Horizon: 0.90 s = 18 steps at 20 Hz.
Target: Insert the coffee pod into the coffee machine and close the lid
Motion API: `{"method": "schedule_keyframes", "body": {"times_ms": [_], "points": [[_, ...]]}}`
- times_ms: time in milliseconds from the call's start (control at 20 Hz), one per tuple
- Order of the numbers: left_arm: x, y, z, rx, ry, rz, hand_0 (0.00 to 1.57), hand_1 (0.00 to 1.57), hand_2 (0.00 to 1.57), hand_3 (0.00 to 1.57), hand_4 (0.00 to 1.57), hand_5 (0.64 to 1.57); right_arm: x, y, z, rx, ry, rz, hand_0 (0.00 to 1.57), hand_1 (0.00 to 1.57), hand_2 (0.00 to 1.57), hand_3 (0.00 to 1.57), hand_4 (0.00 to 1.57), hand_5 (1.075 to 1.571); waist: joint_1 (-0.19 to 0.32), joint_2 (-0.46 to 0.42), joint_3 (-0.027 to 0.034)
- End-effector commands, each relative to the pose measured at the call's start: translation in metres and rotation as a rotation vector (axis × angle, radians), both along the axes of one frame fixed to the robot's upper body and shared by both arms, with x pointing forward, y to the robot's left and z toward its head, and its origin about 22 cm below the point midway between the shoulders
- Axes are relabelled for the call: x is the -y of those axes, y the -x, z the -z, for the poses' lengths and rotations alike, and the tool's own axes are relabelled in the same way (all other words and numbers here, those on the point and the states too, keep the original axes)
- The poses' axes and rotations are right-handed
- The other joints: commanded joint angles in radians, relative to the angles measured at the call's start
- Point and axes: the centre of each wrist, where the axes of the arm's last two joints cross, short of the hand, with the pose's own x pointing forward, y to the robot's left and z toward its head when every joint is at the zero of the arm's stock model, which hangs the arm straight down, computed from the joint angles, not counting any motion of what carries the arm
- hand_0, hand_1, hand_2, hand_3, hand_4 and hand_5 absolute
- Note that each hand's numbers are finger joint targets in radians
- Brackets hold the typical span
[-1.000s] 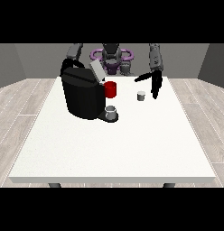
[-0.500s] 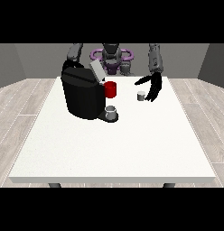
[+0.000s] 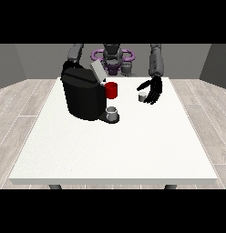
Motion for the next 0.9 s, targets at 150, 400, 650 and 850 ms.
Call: {"method": "schedule_keyframes", "body": {"times_ms": [150, 400, 650, 850], "points": [[-0.019, 0.003, 0.011, 0.106, -0.069, -0.078, 0.72, 0.72, 0.86, 0.65, 0.23, 1.571, -0.022, 0.015, -0.008, -0.008, 0.011, -0.077, 0.00, 0.00, 0.00, 0.00, 0.51, 1.571, -0.073, 0.007, -0.0011], [-0.001, 0.003, 0.021, 0.112, -0.132, -0.050, 0.84, 0.84, 0.97, 0.75, 0.38, 1.571, 0.012, 0.000, -0.017, 0.024, -0.039, -0.018, 0.00, 0.00, 0.00, 0.00, 0.51, 1.571, -0.041, 0.022, -0.0004], [-0.010, -0.014, -0.006, 0.071, -0.226, 0.018, 0.90, 0.90, 1.01, 0.78, 0.31, 1.571, 0.002, 0.006, 0.010, -0.002, -0.042, 0.015, 0.00, 0.00, 0.00, 0.00, 0.43, 1.571, -0.007, -0.005, 0.0001], [-0.036, -0.013, -0.007, 0.139, -0.224, -0.011, 1.17, 1.17, 1.29, 1.18, 0.41, 1.571, -0.003, 0.002, -0.019, 0.040, -0.011, -0.024, 0.00, 0.00, 0.00, 0.00, 0.43, 1.571, -0.046, 0.047, -0.0006]]}}
